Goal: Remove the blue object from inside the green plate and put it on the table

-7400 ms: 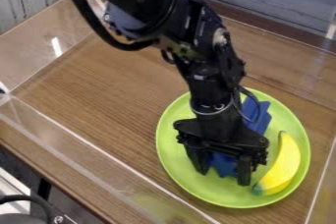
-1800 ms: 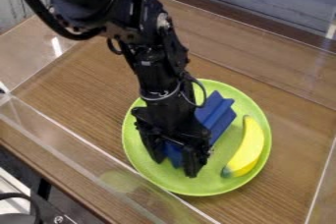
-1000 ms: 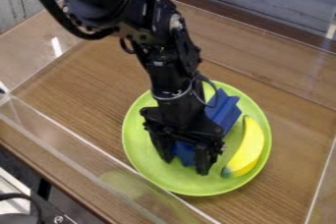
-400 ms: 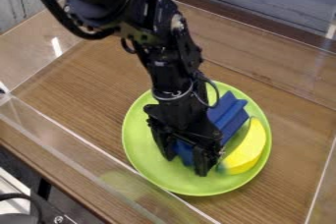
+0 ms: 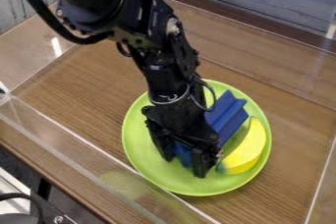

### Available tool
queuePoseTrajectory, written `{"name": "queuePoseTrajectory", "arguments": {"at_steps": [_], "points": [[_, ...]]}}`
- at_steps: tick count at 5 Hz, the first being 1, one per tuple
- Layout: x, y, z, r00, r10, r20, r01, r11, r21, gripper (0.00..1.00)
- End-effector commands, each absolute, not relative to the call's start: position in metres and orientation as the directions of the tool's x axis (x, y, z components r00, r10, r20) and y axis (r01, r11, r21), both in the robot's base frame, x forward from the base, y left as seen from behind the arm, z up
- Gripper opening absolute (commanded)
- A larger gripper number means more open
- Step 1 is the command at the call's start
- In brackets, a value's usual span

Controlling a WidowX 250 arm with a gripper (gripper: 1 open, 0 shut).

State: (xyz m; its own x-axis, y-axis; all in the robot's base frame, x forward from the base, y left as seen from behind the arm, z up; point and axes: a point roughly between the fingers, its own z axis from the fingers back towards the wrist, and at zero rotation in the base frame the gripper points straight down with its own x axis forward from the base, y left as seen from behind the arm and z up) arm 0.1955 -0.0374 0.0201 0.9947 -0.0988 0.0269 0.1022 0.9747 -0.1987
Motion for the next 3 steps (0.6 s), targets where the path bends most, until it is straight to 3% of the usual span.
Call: {"name": "queuePoseTrajectory", "arguments": {"at_steps": [1,3], "points": [[0.1952,-0.0209,0.0214,0.99,-0.137,0.021,0.139,0.972,-0.192,0.0],[0.1908,-0.0286,0.0268,0.985,-0.172,0.022,0.173,0.967,-0.187,0.0]]}}
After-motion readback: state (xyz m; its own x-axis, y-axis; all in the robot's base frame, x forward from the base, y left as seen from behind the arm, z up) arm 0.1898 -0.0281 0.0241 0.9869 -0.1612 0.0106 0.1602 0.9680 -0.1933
